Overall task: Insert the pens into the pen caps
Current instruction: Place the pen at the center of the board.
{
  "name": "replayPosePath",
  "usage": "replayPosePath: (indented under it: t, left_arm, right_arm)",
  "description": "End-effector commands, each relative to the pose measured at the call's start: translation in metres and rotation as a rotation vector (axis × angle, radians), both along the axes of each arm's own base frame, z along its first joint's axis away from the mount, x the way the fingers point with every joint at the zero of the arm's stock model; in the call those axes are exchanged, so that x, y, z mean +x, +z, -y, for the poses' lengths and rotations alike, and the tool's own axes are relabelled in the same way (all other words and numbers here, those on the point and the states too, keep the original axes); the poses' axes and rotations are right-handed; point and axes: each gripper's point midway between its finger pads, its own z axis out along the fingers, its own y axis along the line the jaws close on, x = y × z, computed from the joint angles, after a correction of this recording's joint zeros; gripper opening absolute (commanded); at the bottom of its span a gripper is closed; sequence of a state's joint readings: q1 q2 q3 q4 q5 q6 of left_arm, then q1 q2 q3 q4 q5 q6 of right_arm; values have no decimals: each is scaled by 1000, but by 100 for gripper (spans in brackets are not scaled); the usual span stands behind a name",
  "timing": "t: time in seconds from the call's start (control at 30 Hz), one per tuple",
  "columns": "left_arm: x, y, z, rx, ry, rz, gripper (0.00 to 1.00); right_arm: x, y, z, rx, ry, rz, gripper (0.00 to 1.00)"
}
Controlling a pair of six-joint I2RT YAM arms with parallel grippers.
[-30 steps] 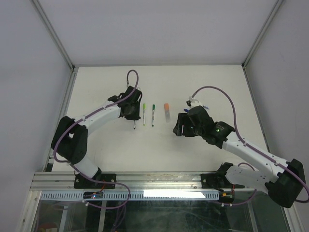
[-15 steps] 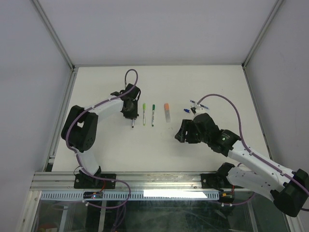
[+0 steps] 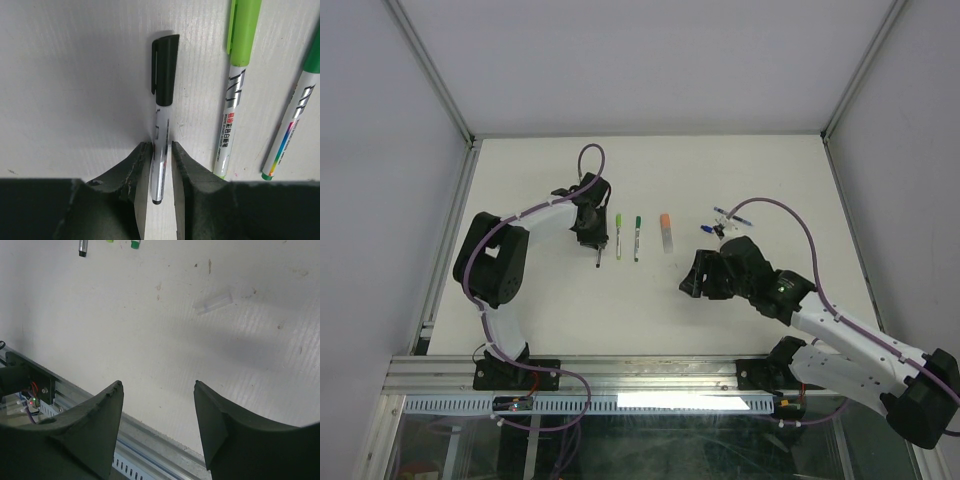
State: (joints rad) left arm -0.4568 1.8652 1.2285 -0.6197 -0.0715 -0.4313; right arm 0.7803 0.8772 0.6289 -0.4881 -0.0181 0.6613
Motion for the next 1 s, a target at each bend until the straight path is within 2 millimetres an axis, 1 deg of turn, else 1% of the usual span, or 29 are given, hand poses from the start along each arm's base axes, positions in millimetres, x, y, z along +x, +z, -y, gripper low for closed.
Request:
replayPosePath:
  t: [0.0, 0.13, 0.33, 0.53, 0.73, 0.83, 0.97]
  left_arm:
    - [14, 7, 6, -31, 19, 38, 25]
    - [14, 7, 5, -28, 24, 39, 24]
    - [17, 8, 3, -25, 33, 46, 11]
    - [25, 9, -3, -32, 65, 50, 8]
    - [34, 13, -5, -50, 85, 58, 8]
    - [36, 17, -1, -70, 75, 67, 16]
    - [36, 28, 1, -92, 63, 87, 21]
  right_arm:
    - [2, 12, -7, 62, 8, 26, 61]
    - [1, 12, -5, 58, 6, 25, 61]
    - [1, 14, -3, 52, -2, 28, 61]
    - [0, 13, -2, 48, -7, 16, 61]
    - [0, 15, -2, 48, -9, 15, 61]
    - [0, 16, 0, 44, -15, 19, 61]
    - [2, 21, 2, 42, -29, 29, 61]
